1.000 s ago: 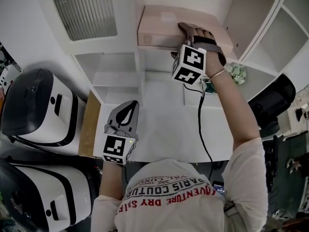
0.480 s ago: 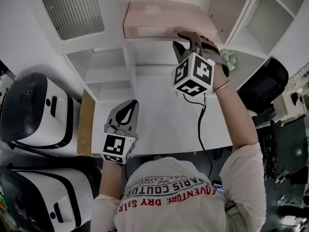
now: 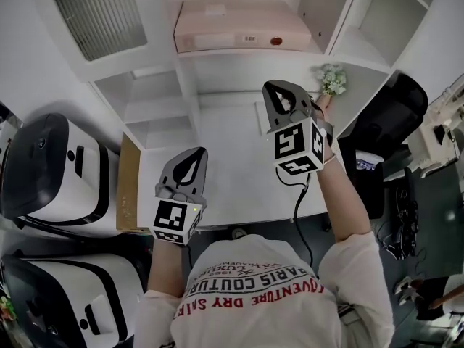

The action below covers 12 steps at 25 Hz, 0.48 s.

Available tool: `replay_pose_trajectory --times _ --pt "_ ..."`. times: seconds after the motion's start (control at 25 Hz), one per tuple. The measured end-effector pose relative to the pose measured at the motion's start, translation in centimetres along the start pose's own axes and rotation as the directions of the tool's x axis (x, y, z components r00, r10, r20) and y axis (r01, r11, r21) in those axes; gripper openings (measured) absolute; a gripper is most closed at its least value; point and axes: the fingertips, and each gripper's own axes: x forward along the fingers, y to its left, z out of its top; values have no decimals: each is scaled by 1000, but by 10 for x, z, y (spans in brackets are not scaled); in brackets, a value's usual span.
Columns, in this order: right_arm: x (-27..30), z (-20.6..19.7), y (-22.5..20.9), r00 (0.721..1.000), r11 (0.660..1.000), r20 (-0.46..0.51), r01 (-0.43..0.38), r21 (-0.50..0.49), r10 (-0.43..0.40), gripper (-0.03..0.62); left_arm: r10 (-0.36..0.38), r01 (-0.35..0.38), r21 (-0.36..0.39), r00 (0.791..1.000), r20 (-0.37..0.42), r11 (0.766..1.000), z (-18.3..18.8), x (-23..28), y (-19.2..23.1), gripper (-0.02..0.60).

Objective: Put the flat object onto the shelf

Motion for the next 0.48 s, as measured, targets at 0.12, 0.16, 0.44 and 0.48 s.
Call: replay_pose_trajectory --times 0.12,0.16,0.44,0.48 --pt "-16 -9 16 998 995 57 -6 104 0 28 4 -4 1 1000 8 1000 4 1 0 14" --pt "-21 -12 21 997 990 73 -10 137 0 28 4 -4 2 1000 10 1000 5 2 0 14" --pt "-41 -42 39 991 951 132 -12 308 -31 28 -6 6 18 1000 2 1000 2 8 2 14" --pt "-43 -49 41 991 940 131 -13 341 -33 28 -8 8 22 1000 0 1000 1 10 1 14"
